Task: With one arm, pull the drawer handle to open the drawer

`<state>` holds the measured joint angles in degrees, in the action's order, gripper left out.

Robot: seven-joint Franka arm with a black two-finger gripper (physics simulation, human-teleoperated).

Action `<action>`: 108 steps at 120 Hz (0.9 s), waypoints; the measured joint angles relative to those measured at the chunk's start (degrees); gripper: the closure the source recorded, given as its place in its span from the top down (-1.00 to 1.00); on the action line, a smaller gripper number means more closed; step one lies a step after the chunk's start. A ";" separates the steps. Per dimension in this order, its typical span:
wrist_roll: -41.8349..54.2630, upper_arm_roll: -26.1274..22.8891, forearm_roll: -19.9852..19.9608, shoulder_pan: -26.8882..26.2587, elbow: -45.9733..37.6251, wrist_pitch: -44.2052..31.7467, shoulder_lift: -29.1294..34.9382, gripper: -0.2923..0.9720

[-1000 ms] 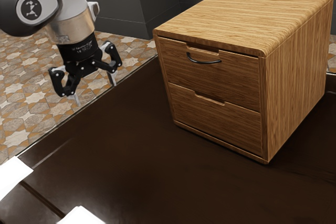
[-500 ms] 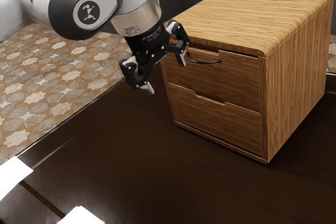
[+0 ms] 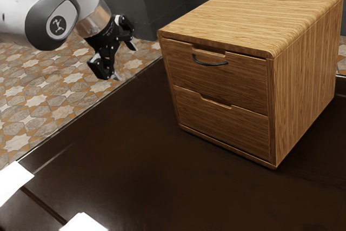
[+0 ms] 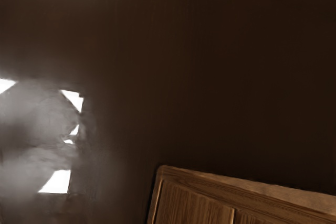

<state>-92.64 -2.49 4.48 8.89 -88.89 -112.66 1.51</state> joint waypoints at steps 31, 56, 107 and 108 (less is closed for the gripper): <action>0.29 -2.57 3.00 -9.85 -11.01 -6.03 7.57 0.54; 0.84 -3.27 3.43 -9.97 -7.10 -7.82 3.58 0.54; 2.68 -3.40 3.52 -10.18 -4.23 -9.22 -0.62 0.54; 2.71 -3.40 3.52 -10.17 -4.23 -9.24 -0.64 0.54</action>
<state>-89.93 -5.89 8.00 -1.28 -93.12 -121.91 0.87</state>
